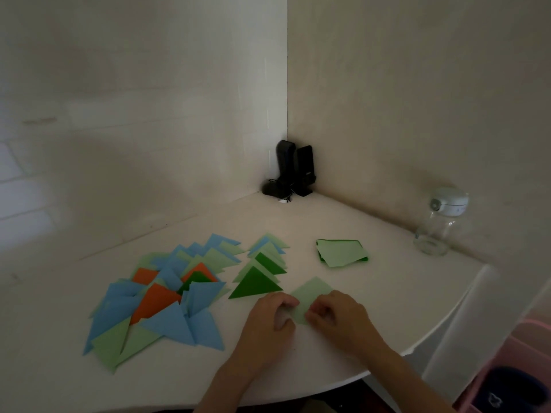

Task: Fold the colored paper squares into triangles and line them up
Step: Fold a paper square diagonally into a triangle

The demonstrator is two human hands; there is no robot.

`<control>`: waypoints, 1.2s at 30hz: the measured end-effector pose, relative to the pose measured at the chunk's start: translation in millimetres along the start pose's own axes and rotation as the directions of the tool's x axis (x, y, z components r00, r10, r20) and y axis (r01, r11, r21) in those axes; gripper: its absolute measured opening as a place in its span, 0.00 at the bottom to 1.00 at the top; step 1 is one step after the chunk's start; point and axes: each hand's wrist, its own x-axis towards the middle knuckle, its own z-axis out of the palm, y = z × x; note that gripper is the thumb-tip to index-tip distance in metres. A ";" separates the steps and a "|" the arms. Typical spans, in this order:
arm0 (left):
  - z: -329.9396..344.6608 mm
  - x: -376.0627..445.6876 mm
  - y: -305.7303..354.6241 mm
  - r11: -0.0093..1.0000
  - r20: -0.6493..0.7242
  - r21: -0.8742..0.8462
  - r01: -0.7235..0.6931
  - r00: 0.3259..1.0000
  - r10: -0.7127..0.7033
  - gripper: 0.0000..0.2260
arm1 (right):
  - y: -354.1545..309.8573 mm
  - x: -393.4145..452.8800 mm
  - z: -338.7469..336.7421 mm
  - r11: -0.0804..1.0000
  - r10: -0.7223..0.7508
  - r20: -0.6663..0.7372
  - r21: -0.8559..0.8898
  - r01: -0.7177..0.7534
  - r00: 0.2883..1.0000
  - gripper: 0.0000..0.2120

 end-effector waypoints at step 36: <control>2.9 -0.4 -0.6 0.946 -0.118 0.320 0.052 0.993 -0.014 0.15 | 24.3 -5.7 23.9 0.961 -0.276 -0.320 -0.064 0.269 0.907 0.13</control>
